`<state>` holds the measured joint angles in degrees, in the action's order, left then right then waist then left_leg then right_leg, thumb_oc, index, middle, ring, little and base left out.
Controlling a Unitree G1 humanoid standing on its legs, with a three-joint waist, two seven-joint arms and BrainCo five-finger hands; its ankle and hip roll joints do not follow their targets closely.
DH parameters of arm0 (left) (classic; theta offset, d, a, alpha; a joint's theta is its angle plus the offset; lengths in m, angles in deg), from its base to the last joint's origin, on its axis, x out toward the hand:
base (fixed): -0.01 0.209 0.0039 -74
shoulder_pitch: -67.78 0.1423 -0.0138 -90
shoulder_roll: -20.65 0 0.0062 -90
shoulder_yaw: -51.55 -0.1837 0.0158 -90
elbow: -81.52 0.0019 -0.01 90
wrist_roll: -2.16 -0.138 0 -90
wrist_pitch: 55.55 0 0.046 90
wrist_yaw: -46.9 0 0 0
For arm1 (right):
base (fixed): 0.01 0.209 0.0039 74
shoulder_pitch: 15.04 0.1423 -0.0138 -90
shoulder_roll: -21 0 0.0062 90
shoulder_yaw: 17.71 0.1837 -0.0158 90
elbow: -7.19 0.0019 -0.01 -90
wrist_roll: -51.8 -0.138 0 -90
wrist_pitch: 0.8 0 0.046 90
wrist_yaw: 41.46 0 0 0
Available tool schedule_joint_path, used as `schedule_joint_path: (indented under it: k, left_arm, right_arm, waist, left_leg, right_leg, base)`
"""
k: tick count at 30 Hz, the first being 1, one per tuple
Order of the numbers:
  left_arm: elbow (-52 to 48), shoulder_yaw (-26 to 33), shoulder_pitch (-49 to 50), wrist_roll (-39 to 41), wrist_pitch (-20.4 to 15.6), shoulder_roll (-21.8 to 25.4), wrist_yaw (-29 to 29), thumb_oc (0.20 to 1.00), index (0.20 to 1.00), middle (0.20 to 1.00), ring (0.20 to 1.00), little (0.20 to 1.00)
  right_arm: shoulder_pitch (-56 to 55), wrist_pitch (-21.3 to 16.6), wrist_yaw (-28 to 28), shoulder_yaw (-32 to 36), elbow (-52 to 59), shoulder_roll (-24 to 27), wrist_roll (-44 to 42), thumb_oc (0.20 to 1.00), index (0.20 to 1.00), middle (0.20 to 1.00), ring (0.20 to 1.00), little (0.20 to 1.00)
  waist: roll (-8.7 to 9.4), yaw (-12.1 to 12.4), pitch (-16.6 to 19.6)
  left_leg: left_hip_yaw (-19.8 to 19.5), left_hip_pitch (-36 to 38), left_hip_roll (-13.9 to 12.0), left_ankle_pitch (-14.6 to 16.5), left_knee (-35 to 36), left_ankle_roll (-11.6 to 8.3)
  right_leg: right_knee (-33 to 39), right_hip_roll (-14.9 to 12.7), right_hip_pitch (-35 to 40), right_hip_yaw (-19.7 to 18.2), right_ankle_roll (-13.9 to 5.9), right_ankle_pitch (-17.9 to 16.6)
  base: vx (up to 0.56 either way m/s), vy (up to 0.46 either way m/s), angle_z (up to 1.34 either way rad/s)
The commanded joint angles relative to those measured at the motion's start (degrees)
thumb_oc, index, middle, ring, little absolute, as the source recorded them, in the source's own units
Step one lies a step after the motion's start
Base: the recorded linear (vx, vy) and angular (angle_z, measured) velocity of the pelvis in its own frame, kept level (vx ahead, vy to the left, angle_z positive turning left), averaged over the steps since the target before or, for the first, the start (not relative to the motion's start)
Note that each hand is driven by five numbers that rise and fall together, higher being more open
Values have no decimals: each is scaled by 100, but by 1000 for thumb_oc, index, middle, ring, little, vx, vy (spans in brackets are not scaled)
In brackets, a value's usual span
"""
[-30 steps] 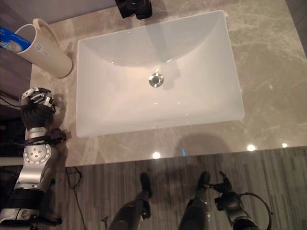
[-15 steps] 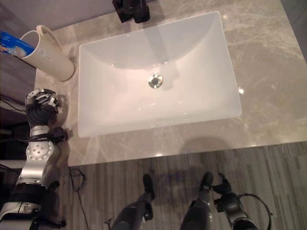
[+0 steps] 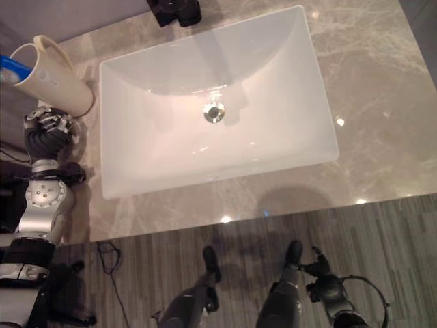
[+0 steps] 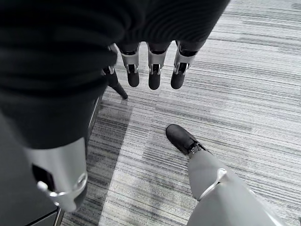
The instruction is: Put brush and paste in cup on sink, flatten towel.
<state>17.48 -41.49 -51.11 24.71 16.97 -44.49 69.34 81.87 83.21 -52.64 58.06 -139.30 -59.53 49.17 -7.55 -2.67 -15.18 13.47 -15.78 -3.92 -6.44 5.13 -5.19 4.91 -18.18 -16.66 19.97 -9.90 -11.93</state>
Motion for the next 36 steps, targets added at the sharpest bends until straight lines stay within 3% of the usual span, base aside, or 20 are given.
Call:
schedule_joint_path:
  k: [1, 7, 18, 25, 36]
  left_arm:
    - [450, 57, -907, 40, -155, 576, 309, 200, 200, 200, 200, 200]
    - [311, 139, -714, -140, -116, 484, 409, 200, 200, 200, 200, 200]
    - [-563, 713, 546, -237, -197, 65, 94, 200, 200, 200, 200, 200]
    - [105, 394, -248, -657, -37, 772, 296, 200, 200, 200, 200, 200]
    - [529, -126, -1114, -526, 36, 1120, 277, 200, 200, 200, 200, 200]
  right_arm:
    - [33, -78, -67, -116, 302, 106, -176, 1000, 1000, 1000, 1000, 1000]
    - [5, -103, -104, -75, 297, 24, -257, 1000, 1000, 1000, 1000, 1000]
    - [-177, -85, -61, 157, 272, 76, -204, 1000, 1000, 1000, 1000, 1000]
    - [-109, -127, -39, 116, 322, 169, -200, 1000, 1000, 1000, 1000, 1000]
    - [-94, -153, -5, 17, 567, 144, -382, 1000, 1000, 1000, 1000, 1000]
  waist:
    - [8, -55, -310]
    - [5, -55, -340]
    - [-71, 60, -296]
    - [-16, 22, -331]
    - [-16, -67, -451]
  left_leg:
    - [-534, -152, 463, 77, -12, 175]
    - [-529, -83, 441, 86, -12, 185]
    - [-517, -8, 425, 90, -12, 184]
    - [-529, -124, 414, 52, -12, 158]
    - [-501, -253, 456, 53, -12, 152]
  right_leg:
    - [-107, -12, 369, -479, -390, 77]
    - [-255, -1, 376, -497, -353, 177]
    - [-263, -9, 429, -443, -316, 222]
    - [-138, 28, 401, -396, -353, 134]
    - [-68, 22, 270, -485, -407, 30]
  base:
    - [7, -6, -8]
    - [7, -6, -11]
    - [4, 1, -2]
    - [-4, -2, 1]
    - [-1, -1, 0]
